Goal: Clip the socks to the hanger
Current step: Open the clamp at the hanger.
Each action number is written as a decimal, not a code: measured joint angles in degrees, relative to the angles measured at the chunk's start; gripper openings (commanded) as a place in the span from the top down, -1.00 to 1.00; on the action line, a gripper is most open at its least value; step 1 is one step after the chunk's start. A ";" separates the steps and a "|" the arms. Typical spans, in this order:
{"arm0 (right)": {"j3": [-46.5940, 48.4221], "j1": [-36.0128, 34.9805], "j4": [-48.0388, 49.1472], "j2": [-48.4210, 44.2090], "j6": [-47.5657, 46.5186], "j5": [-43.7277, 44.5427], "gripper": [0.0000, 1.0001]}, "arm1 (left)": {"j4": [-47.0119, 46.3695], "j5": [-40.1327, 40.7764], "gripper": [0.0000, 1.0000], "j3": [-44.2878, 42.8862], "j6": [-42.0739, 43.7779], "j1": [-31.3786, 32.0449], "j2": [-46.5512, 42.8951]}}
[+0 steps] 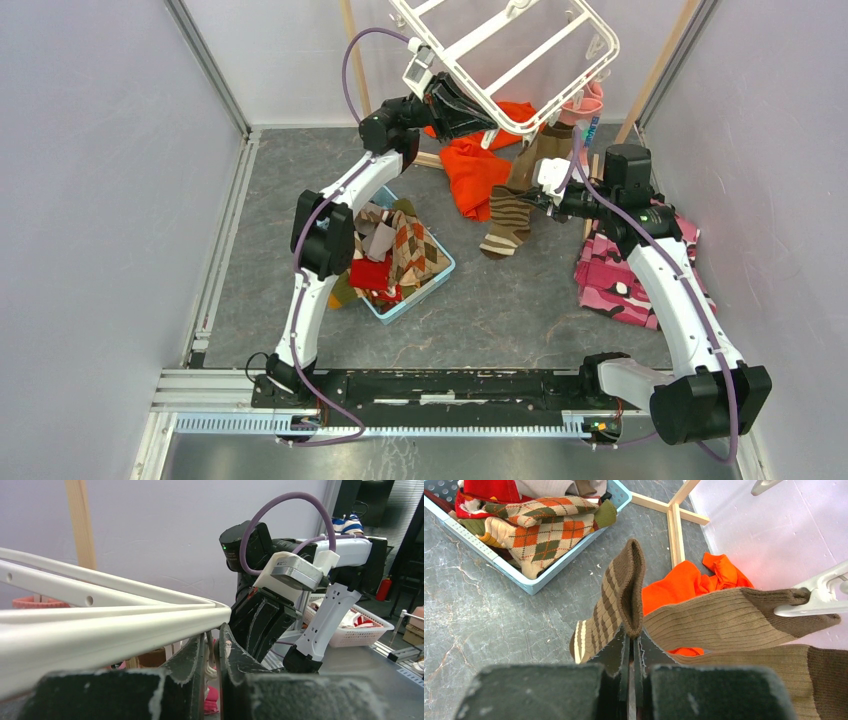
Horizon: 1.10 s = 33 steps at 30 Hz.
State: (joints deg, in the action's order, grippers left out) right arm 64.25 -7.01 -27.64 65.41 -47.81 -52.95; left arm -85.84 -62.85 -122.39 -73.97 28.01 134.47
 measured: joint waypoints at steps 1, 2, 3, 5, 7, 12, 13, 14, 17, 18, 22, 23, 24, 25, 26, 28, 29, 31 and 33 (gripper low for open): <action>0.00 0.00 0.00 0.00 0.00 0.00 1.00 | 0.00 0.02 0.81 -0.02 0.00 0.04 0.00; 0.00 0.00 0.00 0.00 0.00 0.00 1.00 | 0.00 0.04 0.80 -0.02 0.00 0.09 0.00; 0.00 0.00 0.00 0.00 0.00 -0.02 1.00 | 0.00 0.09 0.81 -0.04 -0.04 0.09 0.00; 0.00 0.00 0.17 0.00 0.31 0.02 1.00 | 0.00 0.17 0.80 -0.04 -0.13 0.09 0.00; -0.35 0.00 1.64 -0.09 2.23 0.07 1.00 | 0.00 0.22 0.79 -0.04 -0.24 0.09 0.00; -0.76 0.00 6.64 0.24 9.99 -0.90 1.00 | 0.00 0.28 0.79 -0.07 -1.03 0.09 0.00; -0.72 -0.02 8.13 0.76 12.26 -1.22 1.00 | 0.00 0.33 0.79 -0.07 -1.18 0.09 0.00; -0.72 -0.11 9.40 1.42 14.16 -1.42 1.00 | 0.00 0.35 0.79 -0.07 -1.25 0.09 0.00; -0.72 -0.61 12.81 3.96 19.52 -0.79 1.00 | 0.00 0.39 0.79 -0.07 -1.27 0.09 0.00; -0.72 -0.83 13.75 4.52 20.76 -0.44 1.00 | 0.00 0.42 0.79 -0.07 -1.27 0.09 0.00; -0.74 -1.99 18.40 5.49 26.58 1.55 1.00 | 0.00 0.42 0.79 -0.09 -1.27 0.09 0.00; -0.74 -2.47 19.74 5.49 27.93 2.01 1.00 | 0.00 0.42 0.79 -0.09 -1.27 0.09 0.00; -0.74 -2.97 21.00 5.49 29.20 2.54 1.00 | 0.00 0.44 0.78 -0.09 -1.27 0.09 0.00; -0.74 -3.50 22.36 5.49 30.58 3.10 1.00 | 0.00 0.44 0.79 -0.09 -1.27 0.09 0.00; -0.74 -3.82 23.32 5.49 31.61 3.63 1.00 | 0.00 0.46 0.79 -0.09 -1.27 0.09 0.00; -0.74 -4.61 25.59 5.49 34.01 4.98 1.00 | 0.00 0.57 0.79 -0.09 -1.27 0.09 0.00; -0.76 -4.92 26.64 5.49 35.08 5.62 1.00 | 0.00 0.68 0.78 -0.09 -1.27 0.09 0.02; -0.96 -5.42 28.61 5.46 37.27 7.26 1.00 | 0.00 0.79 0.79 -0.09 -1.29 0.09 0.02; -1.29 -5.79 29.86 5.44 38.75 8.68 1.00 | -0.02 0.81 0.79 -0.09 -1.29 0.09 0.04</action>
State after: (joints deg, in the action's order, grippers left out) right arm 62.96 -12.80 2.22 70.85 -9.06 -44.27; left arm -85.86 -62.04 -122.48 -75.26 28.10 134.52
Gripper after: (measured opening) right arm 0.014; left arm 0.144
